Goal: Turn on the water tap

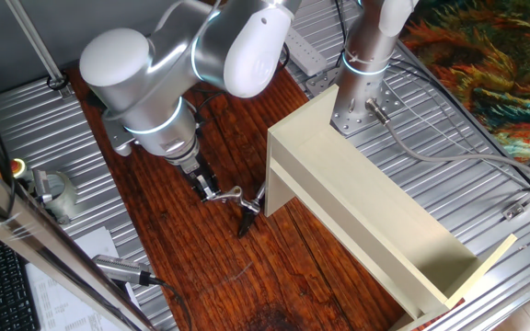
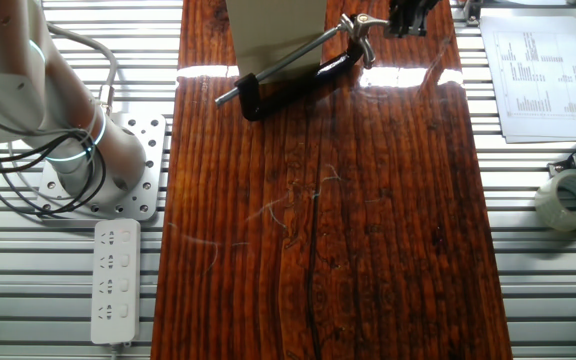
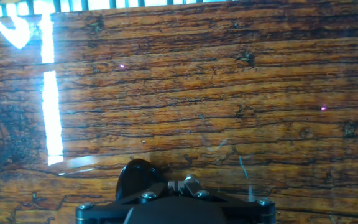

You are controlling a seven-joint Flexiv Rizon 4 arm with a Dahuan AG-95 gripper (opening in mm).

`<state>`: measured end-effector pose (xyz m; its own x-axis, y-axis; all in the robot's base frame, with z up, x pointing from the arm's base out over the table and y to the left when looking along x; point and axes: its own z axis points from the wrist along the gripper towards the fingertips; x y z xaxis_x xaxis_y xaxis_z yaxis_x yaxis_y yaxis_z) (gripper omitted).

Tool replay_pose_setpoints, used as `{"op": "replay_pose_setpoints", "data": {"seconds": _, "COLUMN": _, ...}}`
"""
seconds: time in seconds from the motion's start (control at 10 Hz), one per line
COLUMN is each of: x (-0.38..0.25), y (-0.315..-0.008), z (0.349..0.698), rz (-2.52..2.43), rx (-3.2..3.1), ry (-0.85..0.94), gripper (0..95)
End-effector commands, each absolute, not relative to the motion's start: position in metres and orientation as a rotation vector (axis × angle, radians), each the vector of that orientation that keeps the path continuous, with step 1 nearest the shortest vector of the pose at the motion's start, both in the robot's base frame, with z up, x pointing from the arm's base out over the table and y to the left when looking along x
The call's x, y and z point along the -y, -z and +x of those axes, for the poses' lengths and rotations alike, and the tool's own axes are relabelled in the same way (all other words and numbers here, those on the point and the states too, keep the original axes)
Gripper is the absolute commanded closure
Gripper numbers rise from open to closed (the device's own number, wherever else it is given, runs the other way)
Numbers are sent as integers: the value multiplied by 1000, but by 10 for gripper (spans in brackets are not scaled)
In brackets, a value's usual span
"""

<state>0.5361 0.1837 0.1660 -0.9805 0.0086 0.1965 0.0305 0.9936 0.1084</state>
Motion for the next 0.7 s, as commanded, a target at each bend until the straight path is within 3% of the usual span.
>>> {"op": "replay_pose_setpoints", "data": {"seconds": 0.1, "x": -186, "y": -167, "z": 536, "rz": -32, "rx": 2940, "ry": 171, "gripper": 950}}
{"op": "replay_pose_setpoints", "data": {"seconds": 0.7, "x": -194, "y": -170, "z": 535, "rz": -34, "rx": 2935, "ry": 211, "gripper": 950}}
